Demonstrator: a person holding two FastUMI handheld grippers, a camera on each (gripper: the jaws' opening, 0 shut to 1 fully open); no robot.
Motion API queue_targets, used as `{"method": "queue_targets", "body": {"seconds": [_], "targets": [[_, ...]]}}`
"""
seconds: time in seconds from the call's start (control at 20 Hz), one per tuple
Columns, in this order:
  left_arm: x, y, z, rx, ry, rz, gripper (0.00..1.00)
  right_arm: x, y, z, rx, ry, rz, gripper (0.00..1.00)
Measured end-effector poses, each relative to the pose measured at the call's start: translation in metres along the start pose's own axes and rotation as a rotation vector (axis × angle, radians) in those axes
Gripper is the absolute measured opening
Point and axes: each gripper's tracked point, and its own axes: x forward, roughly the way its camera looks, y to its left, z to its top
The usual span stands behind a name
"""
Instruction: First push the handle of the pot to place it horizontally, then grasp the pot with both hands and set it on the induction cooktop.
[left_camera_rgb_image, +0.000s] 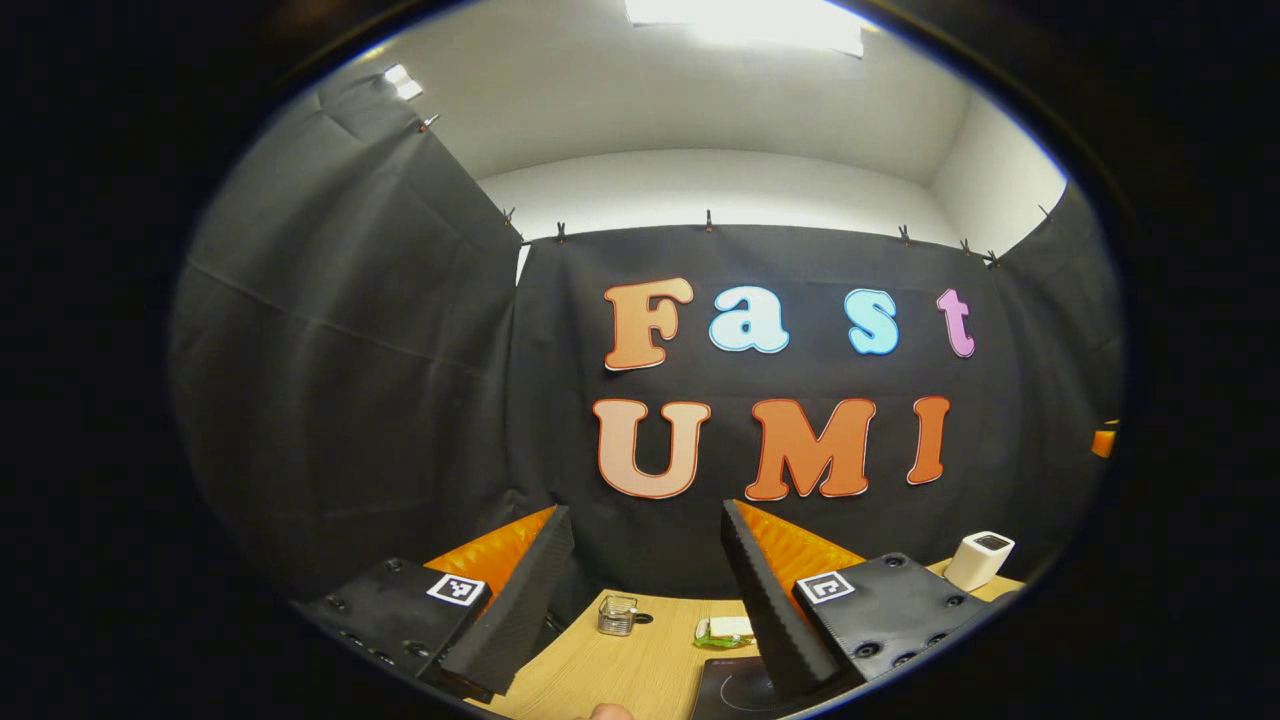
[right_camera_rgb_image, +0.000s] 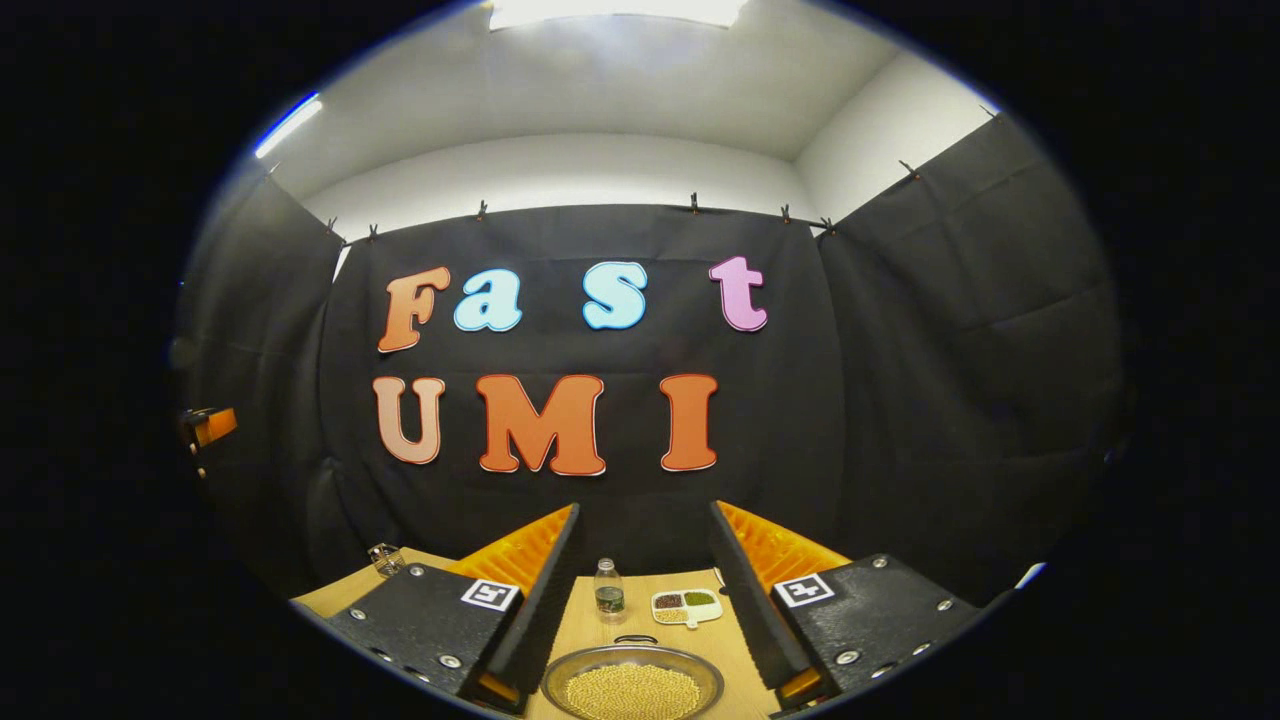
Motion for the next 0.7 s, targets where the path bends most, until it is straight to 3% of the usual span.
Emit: {"method": "queue_targets", "body": {"seconds": [0.15,0.2,0.25,0.7], "targets": [[0.000,0.003,-0.005,0.001,0.001,0.004,0.98,-0.005,0.002,-0.019,-0.023,0.032,0.012,0.60],[-0.001,0.004,-0.007,0.002,0.001,0.007,0.98,-0.011,0.001,-0.028,-0.025,0.044,0.023,0.61],[0.000,0.005,-0.010,0.001,0.003,0.010,0.98,-0.015,0.000,-0.033,-0.027,0.058,0.027,0.50],[-0.003,-0.001,-0.023,-0.002,0.023,-0.010,0.98,-0.025,0.012,-0.115,-0.021,0.196,0.040,0.11]]}}
